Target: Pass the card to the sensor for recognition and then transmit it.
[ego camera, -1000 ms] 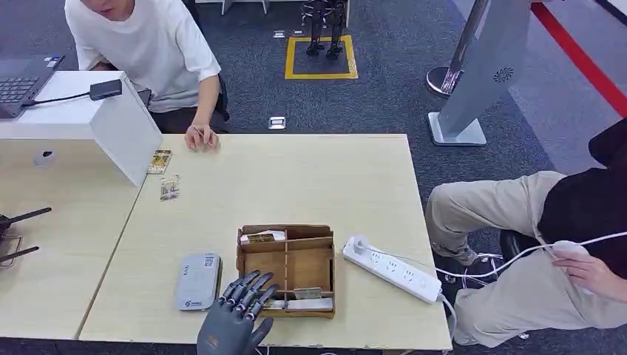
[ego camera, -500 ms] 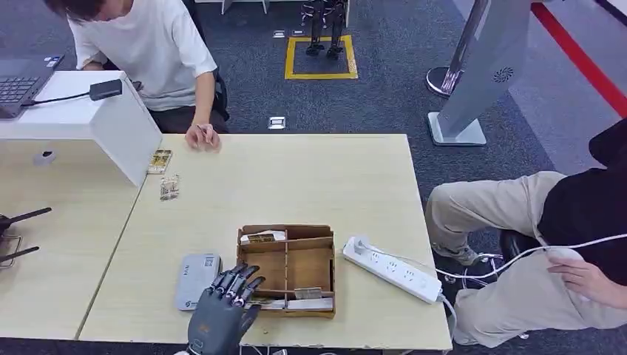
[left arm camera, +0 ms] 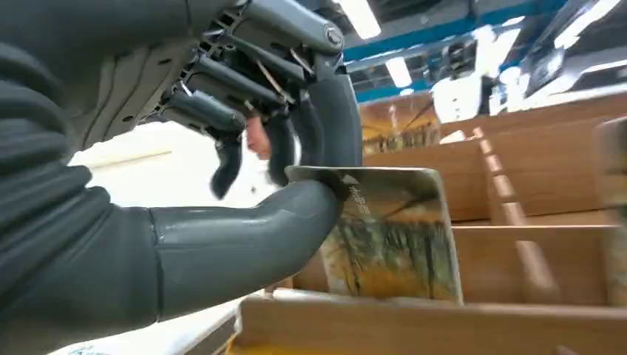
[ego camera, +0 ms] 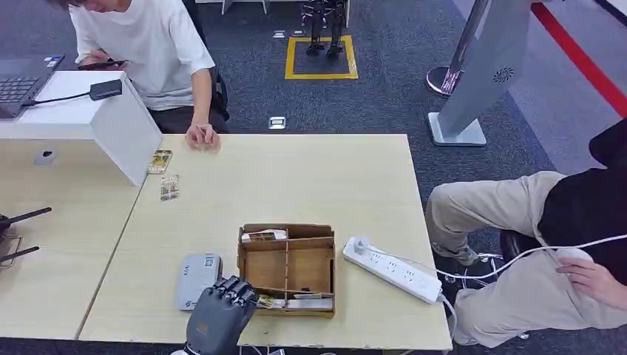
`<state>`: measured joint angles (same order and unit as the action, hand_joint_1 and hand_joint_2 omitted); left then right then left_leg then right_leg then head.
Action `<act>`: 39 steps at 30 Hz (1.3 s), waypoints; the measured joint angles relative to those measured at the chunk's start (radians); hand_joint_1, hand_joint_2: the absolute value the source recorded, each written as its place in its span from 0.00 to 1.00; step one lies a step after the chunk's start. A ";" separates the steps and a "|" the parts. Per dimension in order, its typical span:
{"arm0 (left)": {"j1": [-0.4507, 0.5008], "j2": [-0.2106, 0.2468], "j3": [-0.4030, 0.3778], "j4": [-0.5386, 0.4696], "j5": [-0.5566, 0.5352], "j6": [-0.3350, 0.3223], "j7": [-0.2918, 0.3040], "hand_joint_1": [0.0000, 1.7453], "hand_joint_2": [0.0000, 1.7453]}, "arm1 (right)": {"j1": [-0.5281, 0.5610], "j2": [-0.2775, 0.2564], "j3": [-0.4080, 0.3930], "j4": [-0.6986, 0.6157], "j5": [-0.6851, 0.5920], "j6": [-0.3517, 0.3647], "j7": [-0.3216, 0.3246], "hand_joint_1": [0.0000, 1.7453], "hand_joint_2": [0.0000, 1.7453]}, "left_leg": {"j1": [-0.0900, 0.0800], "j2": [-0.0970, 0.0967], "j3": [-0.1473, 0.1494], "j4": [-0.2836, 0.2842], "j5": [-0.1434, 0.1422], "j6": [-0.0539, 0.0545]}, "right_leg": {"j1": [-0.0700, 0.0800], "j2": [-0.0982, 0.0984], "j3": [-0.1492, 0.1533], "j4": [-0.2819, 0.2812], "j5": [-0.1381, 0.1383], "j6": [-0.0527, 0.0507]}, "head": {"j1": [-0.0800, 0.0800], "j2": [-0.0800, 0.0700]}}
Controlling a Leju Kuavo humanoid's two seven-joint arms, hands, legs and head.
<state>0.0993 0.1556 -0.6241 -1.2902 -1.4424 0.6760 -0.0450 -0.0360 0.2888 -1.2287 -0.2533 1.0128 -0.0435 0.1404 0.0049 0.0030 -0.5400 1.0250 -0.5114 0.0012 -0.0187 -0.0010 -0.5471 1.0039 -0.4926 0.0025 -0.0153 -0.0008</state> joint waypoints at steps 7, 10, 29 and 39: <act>0.021 0.002 0.014 -0.020 0.004 0.000 -0.027 1.00 1.00 | 0.000 0.000 0.000 0.000 -0.001 0.000 -0.002 0.00 1.00 | 0.000 0.000 0.000 0.000 0.000 0.000 | 0.000 0.000 0.000 0.000 0.000 0.000 | 0.000 0.000; 0.027 0.002 0.019 -0.022 0.004 0.000 -0.033 1.00 1.00 | 0.000 0.000 0.000 0.000 -0.003 0.000 -0.003 0.00 1.00 | 0.000 0.000 0.000 0.000 0.000 0.000 | 0.000 0.000 0.000 0.000 0.000 0.000 | 0.000 0.000; 0.060 0.008 0.117 -0.142 0.000 0.000 -0.056 1.00 1.00 | 0.001 0.000 -0.008 0.000 -0.009 -0.005 -0.007 0.00 1.00 | 0.000 0.000 0.000 0.000 0.000 0.000 | 0.000 0.000 0.000 0.000 0.000 0.000 | 0.000 0.000; 0.067 0.042 0.183 -0.268 -0.019 0.000 -0.039 1.00 1.00 | 0.001 0.000 -0.008 0.000 -0.009 -0.004 -0.006 0.00 1.00 | 0.000 0.000 0.000 0.000 0.000 0.000 | 0.000 0.000 0.000 0.000 0.000 0.000 | 0.000 0.000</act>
<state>0.1659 0.1972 -0.4414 -1.5583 -1.4611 0.6760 -0.0843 -0.0354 0.2888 -1.2367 -0.2529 1.0037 -0.0473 0.1347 0.0050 0.0026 -0.5401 1.0250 -0.5113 0.0012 -0.0186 -0.0012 -0.5470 1.0040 -0.4926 0.0025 -0.0149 -0.0008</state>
